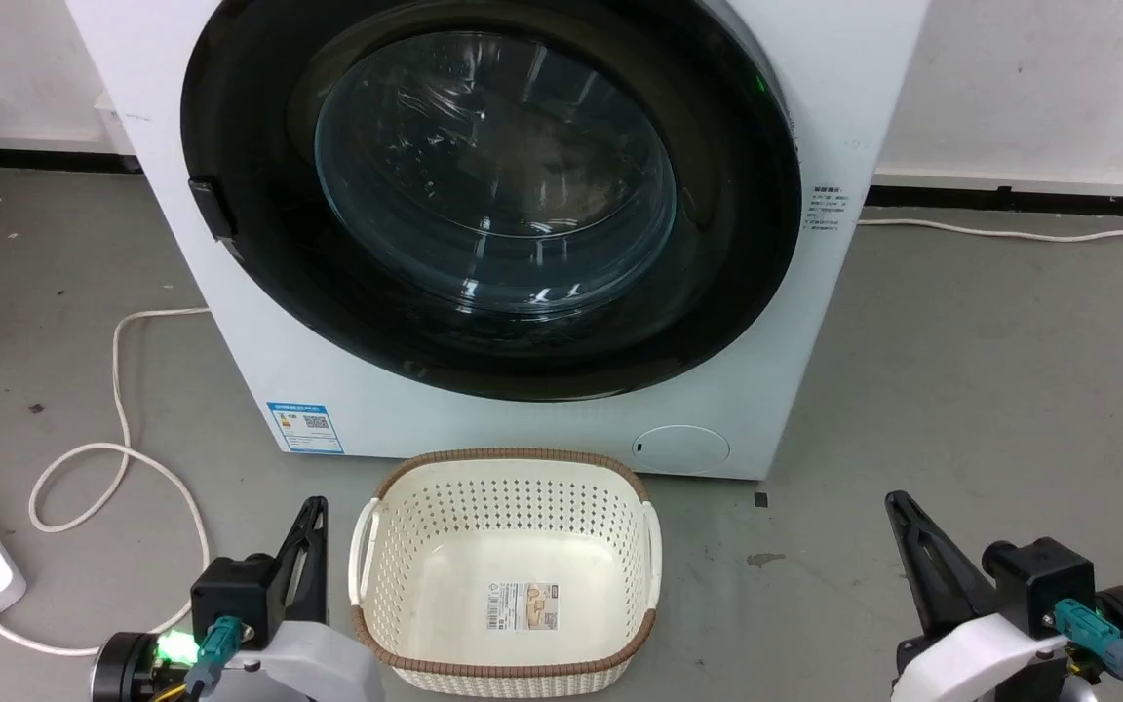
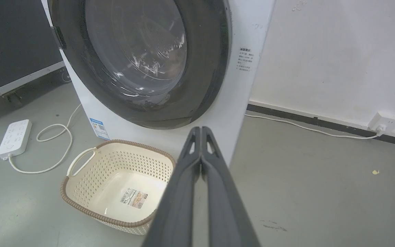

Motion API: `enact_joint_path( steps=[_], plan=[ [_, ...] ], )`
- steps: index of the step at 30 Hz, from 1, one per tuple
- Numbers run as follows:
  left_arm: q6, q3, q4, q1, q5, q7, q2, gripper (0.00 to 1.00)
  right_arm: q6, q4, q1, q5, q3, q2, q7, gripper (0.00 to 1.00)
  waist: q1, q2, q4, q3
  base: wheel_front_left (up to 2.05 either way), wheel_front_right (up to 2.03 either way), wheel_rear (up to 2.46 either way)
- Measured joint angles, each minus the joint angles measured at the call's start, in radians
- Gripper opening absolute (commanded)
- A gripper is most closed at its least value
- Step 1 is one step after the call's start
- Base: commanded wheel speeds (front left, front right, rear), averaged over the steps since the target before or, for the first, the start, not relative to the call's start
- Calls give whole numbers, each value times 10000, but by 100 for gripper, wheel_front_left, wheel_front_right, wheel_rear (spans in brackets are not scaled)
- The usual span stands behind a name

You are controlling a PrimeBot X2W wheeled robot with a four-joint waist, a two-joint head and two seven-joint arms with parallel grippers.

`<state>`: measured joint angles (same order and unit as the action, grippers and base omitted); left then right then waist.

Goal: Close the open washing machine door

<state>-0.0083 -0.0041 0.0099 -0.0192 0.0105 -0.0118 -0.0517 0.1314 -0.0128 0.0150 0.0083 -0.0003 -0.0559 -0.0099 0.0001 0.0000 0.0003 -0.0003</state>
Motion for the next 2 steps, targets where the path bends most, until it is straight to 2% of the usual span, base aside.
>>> enact_joint_path(
  steps=[2],
  plan=[
    [13, 6, -21, 5, -4, 42, 2, 0, 0, 29, -3, -4, 0, 2, 19, 0, 0, 0, -2, 1, 0, 0, 0]
  ],
)
